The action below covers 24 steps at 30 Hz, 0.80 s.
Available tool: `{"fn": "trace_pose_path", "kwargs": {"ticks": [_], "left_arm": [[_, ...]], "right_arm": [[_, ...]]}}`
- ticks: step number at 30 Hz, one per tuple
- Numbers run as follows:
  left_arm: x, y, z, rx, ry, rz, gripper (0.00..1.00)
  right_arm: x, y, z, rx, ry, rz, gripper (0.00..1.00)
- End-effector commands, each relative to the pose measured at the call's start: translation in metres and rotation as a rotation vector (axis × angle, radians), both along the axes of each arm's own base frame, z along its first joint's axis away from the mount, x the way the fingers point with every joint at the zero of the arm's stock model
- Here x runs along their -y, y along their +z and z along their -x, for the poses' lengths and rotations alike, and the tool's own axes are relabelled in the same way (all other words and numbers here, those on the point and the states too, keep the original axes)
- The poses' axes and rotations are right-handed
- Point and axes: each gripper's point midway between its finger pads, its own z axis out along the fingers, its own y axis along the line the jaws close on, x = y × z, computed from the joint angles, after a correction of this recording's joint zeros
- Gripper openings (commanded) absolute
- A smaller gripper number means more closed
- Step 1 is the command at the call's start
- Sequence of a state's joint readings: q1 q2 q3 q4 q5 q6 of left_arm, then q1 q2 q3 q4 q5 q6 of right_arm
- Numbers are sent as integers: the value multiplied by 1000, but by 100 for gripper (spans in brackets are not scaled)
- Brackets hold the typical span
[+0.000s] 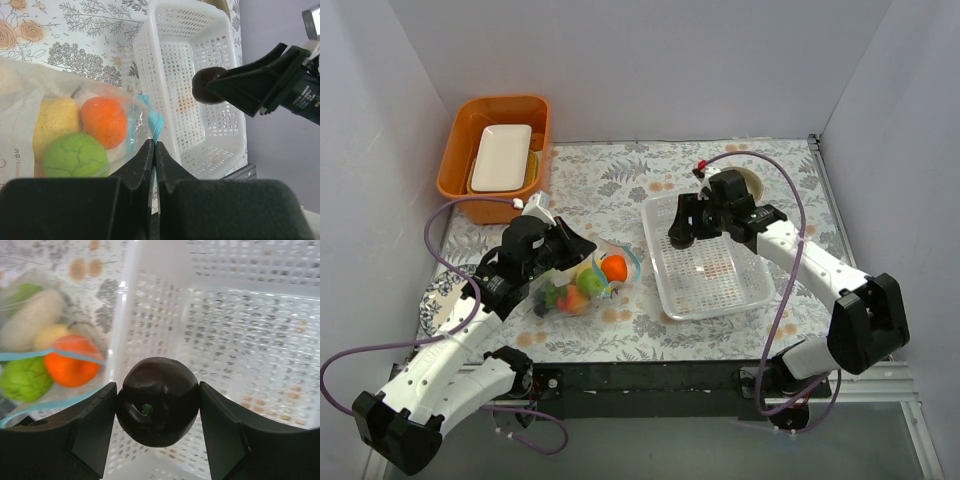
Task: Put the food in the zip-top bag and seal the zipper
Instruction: Pick up the fake fruit from the bin.
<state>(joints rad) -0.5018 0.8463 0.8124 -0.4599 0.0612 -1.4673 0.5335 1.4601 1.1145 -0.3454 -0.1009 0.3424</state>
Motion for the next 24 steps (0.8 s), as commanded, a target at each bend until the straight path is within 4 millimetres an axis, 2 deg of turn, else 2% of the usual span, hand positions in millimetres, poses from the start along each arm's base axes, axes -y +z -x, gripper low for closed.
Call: {"fn": "trace_pose_path", "kwargs": {"ticks": [1,7,10,11,18,24], "left_arm": [[0,11,1,30,2,30,0],[2,12,2,29,-9,32,0],[3,13,1,31,-16,32,0],[4,13,1,30,-17,33,0],[3,15,3,36,-23,33,0],[3,20,3,44,-21,35,0]], "right_arm": [[-46,39,33,-29,107,-280,48],[-97,60,71,-47,235,-418,48],[-116,53,85,-83,268,-433,49],[-123,58,84,-59,279,-459,49],[-159,43,85,-94,311,-506,49],[-184,45,87,-119,348,-601,49]]}}
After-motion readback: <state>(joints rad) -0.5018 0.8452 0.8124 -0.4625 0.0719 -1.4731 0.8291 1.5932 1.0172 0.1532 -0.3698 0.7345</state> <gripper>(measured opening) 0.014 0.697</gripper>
